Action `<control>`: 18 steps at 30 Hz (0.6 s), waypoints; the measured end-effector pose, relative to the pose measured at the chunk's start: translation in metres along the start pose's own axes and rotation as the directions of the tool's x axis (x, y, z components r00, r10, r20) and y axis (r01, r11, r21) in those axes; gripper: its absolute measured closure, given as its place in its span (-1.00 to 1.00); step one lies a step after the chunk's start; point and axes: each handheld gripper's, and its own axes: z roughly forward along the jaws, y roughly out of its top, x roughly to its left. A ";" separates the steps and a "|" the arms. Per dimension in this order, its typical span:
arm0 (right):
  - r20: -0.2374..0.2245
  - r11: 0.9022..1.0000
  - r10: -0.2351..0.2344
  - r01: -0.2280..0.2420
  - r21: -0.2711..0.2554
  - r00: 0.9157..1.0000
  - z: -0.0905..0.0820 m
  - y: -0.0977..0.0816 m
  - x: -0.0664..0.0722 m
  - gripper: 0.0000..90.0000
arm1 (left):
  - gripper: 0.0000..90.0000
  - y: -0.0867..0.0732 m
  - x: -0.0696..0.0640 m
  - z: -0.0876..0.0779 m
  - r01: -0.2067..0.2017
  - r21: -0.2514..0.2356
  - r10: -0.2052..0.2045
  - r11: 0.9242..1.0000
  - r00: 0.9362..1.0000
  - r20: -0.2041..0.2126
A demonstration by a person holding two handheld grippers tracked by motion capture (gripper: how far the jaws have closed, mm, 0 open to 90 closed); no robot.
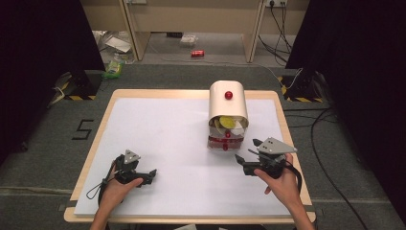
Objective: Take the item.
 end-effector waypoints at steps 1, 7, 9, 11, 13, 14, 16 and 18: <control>-0.003 1.000 -0.008 0.008 -0.007 1.000 0.001 0.005 0.003 -0.60 | -1.00 0.000 0.000 0.000 0.000 0.000 0.000 1.000 1.000 0.000; 0.007 0.999 -0.044 0.044 -0.011 0.999 0.005 0.015 0.009 -0.60 | -1.00 0.000 0.000 0.000 0.000 0.000 0.000 1.000 1.000 0.001; 0.005 0.999 -0.045 0.045 -0.016 0.999 0.006 0.019 0.011 -0.60 | -1.00 0.000 0.000 0.000 0.000 0.000 0.000 1.000 1.000 0.001; 0.003 0.998 -0.053 0.053 -0.028 0.999 0.010 0.025 0.012 -0.60 | -1.00 0.000 0.000 0.000 0.000 0.000 0.000 1.000 1.000 0.001; 0.002 0.998 -0.055 0.055 -0.031 0.998 0.011 0.028 0.013 -0.60 | -1.00 0.000 0.000 0.000 0.000 0.000 0.000 1.000 1.000 0.001; 0.000 0.998 -0.054 0.054 -0.035 0.999 0.013 0.030 0.014 -0.60 | -1.00 0.000 0.000 0.000 0.000 0.000 0.000 1.000 1.000 0.001; -0.003 0.997 -0.062 0.062 -0.039 0.998 0.019 0.037 0.016 -0.60 | -1.00 0.000 0.000 0.000 0.000 0.000 0.000 1.000 1.000 0.000; -0.003 0.997 -0.064 0.064 -0.043 0.998 0.023 0.040 0.016 -0.60 | -1.00 0.000 0.000 0.000 0.000 0.000 0.000 1.000 1.000 0.001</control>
